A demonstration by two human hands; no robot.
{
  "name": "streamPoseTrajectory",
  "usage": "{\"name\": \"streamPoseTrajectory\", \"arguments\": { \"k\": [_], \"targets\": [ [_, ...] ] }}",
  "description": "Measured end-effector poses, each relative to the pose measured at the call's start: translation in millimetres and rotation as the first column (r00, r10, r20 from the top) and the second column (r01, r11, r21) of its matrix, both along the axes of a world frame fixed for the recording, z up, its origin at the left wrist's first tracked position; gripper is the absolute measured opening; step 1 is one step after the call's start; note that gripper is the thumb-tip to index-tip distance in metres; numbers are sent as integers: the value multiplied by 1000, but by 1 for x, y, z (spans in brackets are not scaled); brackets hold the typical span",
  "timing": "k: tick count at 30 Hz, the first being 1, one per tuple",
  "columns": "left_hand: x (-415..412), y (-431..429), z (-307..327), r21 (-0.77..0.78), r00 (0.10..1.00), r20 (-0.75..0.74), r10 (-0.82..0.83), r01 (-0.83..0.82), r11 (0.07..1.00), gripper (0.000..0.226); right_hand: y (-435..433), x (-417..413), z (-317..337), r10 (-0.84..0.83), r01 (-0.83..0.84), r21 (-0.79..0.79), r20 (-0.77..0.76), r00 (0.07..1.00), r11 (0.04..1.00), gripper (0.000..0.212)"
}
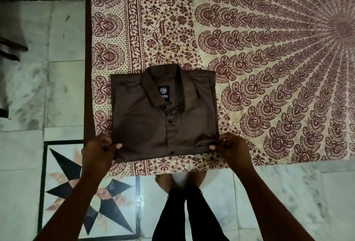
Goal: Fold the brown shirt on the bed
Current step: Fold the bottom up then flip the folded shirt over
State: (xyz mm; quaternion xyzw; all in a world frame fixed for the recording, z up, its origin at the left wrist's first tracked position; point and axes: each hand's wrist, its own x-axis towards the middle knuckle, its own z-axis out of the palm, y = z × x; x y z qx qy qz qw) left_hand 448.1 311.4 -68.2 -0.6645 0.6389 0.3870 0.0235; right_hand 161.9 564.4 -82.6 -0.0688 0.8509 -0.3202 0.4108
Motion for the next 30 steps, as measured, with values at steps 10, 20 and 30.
{"name": "streamPoseTrajectory", "arguments": {
  "k": [10, 20, 30],
  "targets": [
    [-28, -12, 12, -222, 1000, -25, 10, -16, 975, 35, -44, -7, 17, -71, 75, 18, -164, 984, 997, 42],
    [-81, -81, -6, -333, 986, -163, -27, -29, 942, 27, -152, -63, 1, 1, -21, -60, -328, 945, 998, 31],
    [-86, -62, 2, -415, 983, -115, -145, 85, 906, 34, -141, -53, -11, -9, -47, -101, -494, 869, 994, 31]
  ]
}}
